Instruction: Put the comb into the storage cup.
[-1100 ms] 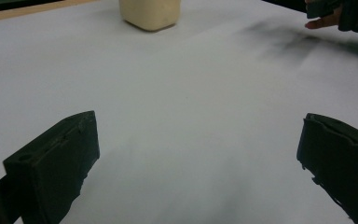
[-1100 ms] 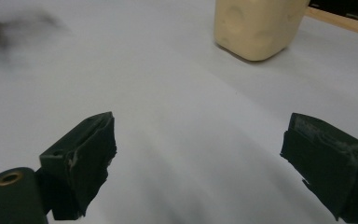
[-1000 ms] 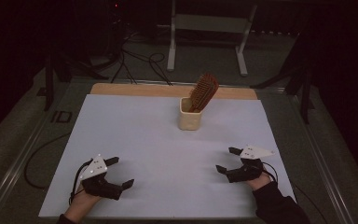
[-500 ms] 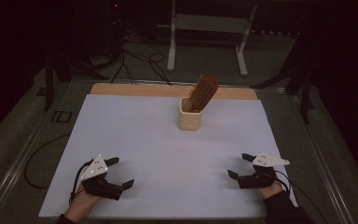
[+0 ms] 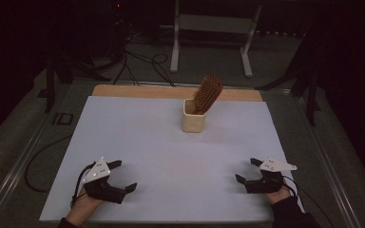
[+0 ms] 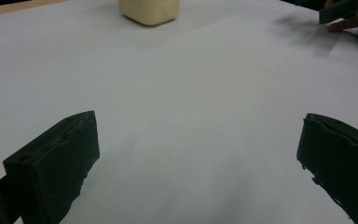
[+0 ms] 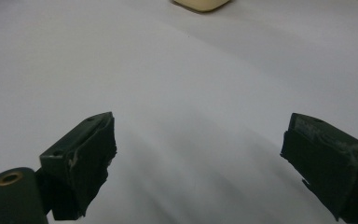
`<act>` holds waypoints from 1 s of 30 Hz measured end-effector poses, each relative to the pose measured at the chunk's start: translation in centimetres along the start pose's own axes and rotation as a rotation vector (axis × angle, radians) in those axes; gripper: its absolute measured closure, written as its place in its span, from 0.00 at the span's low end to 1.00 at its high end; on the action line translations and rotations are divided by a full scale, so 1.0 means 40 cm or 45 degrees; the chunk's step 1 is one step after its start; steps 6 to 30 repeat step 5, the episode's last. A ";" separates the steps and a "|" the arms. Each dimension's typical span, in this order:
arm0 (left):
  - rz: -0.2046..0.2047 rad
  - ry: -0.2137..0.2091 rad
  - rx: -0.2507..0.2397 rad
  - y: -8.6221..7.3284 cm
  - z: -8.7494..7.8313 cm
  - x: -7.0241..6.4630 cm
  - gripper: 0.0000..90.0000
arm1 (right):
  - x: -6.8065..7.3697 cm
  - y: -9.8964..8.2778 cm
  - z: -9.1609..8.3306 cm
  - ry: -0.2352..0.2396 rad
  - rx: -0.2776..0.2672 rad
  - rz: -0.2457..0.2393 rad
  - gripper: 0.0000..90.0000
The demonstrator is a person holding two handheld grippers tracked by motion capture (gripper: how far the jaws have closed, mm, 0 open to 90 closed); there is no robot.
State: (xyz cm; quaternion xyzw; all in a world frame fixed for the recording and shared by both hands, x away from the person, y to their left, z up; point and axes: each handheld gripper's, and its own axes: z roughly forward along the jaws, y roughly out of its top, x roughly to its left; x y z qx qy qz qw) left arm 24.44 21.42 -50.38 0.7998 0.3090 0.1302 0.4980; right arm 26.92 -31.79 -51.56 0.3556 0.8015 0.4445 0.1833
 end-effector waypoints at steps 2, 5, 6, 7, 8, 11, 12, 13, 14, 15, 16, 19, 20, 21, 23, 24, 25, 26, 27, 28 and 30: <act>0.002 -0.002 0.001 0.000 -0.001 0.000 0.00 | 0.002 0.001 0.002 -0.001 0.002 0.003 0.10; 0.000 0.003 -0.003 0.000 -0.003 0.000 0.00 | 0.003 0.004 0.002 -0.007 -0.004 -0.001 0.10; 0.000 0.003 -0.003 0.000 -0.003 0.000 0.00 | 0.003 0.004 0.002 -0.007 -0.004 -0.001 0.10; 0.000 0.003 -0.003 0.000 -0.003 0.000 0.00 | 0.003 0.004 0.002 -0.007 -0.004 -0.001 0.10; 0.000 0.003 -0.003 0.000 -0.003 0.000 0.00 | 0.003 0.004 0.002 -0.007 -0.004 -0.001 0.10; 0.000 0.003 -0.003 0.000 -0.003 0.000 0.00 | 0.003 0.004 0.002 -0.007 -0.004 -0.001 0.10; 0.000 0.003 -0.003 0.000 -0.003 0.000 0.00 | 0.003 0.004 0.002 -0.007 -0.004 -0.001 0.10; 0.000 0.003 -0.003 0.000 -0.003 0.000 0.00 | 0.003 0.004 0.002 -0.007 -0.004 -0.001 0.10; 0.000 0.003 -0.003 0.000 -0.003 0.000 0.00 | 0.003 0.004 0.002 -0.007 -0.004 -0.001 0.10; 0.000 0.003 -0.003 0.000 -0.003 0.000 0.00 | 0.003 0.004 0.002 -0.007 -0.004 -0.001 0.10; 0.000 0.003 -0.003 0.000 -0.003 0.000 0.00 | 0.003 0.004 0.002 -0.007 -0.004 -0.001 0.10; 0.000 0.003 -0.003 0.000 -0.003 0.000 0.00 | 0.003 0.004 0.002 -0.007 -0.004 -0.001 0.10; 0.000 0.003 -0.003 0.000 -0.003 0.000 0.00 | 0.003 0.004 0.002 -0.007 -0.004 -0.001 0.10; 0.000 0.003 -0.003 0.000 -0.003 0.000 0.00 | 0.003 0.004 0.002 -0.007 -0.004 -0.001 0.10; 0.000 0.003 -0.003 0.000 -0.003 0.000 0.00 | 0.003 0.004 0.002 -0.007 -0.004 -0.001 0.10; 0.000 0.003 -0.003 0.000 -0.003 0.000 0.00 | 0.003 0.004 0.002 -0.007 -0.004 -0.001 0.10; 0.000 0.003 -0.003 0.000 -0.003 0.000 0.00 | 0.003 0.004 0.002 -0.007 -0.004 -0.001 0.10; 0.000 0.003 -0.003 0.000 -0.003 0.000 0.00 | 0.003 0.004 0.002 -0.007 -0.004 -0.001 0.10; 0.000 0.003 -0.003 0.000 -0.003 0.000 0.00 | 0.003 0.004 0.002 -0.007 -0.004 -0.001 0.10; 0.000 0.003 -0.003 0.000 -0.003 0.000 0.00 | 0.003 0.004 0.002 -0.007 -0.004 -0.001 0.10; 0.000 0.003 -0.003 0.000 -0.003 0.000 0.00 | 0.003 0.004 0.002 -0.007 -0.004 -0.001 0.10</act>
